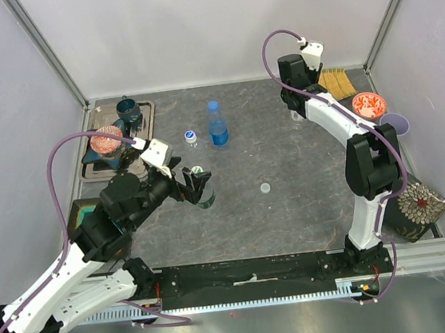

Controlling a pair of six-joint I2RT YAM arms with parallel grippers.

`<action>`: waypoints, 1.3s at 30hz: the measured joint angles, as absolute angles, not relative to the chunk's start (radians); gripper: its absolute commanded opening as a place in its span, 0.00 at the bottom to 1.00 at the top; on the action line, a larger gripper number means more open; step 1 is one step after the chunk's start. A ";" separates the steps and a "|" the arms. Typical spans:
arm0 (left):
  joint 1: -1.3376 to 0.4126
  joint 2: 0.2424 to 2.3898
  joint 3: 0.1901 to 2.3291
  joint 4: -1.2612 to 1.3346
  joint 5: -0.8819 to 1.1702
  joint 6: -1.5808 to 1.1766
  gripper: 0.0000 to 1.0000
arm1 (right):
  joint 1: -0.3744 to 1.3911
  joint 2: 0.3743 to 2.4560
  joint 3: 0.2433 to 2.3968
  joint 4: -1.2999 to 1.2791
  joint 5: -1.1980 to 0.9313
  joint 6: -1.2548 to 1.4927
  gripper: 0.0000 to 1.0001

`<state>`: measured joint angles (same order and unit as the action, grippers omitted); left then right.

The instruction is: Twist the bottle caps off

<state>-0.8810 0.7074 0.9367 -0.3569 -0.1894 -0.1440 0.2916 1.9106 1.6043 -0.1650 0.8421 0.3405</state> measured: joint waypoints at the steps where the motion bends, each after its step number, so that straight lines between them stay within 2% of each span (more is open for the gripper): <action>1: -0.881 0.712 0.936 -0.357 -0.187 -0.144 0.99 | 0.292 1.911 1.596 -0.165 0.839 0.344 0.15; 5: -0.881 0.714 0.936 -0.356 -0.181 -0.144 0.99 | 0.292 1.910 1.584 -0.151 0.839 0.348 0.20; 12: -0.881 0.711 0.936 -0.356 -0.178 -0.150 1.00 | 0.292 1.906 1.578 -0.150 0.831 0.353 0.43; 18: -0.881 0.712 0.936 -0.358 -0.168 -0.168 1.00 | 0.291 1.901 1.588 -0.180 0.805 0.380 0.55; 30: -0.881 0.713 0.936 -0.365 -0.150 -0.183 1.00 | 0.292 1.901 1.591 -0.276 0.748 0.413 0.65; 39: -0.881 0.726 0.936 -0.365 -0.146 -0.184 1.00 | 0.292 1.901 1.626 -0.316 0.730 0.417 0.68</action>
<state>-0.8810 0.7261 0.9363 -0.3653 -0.1463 -0.1837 0.2916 1.9007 1.6260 -0.3161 0.7296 0.4171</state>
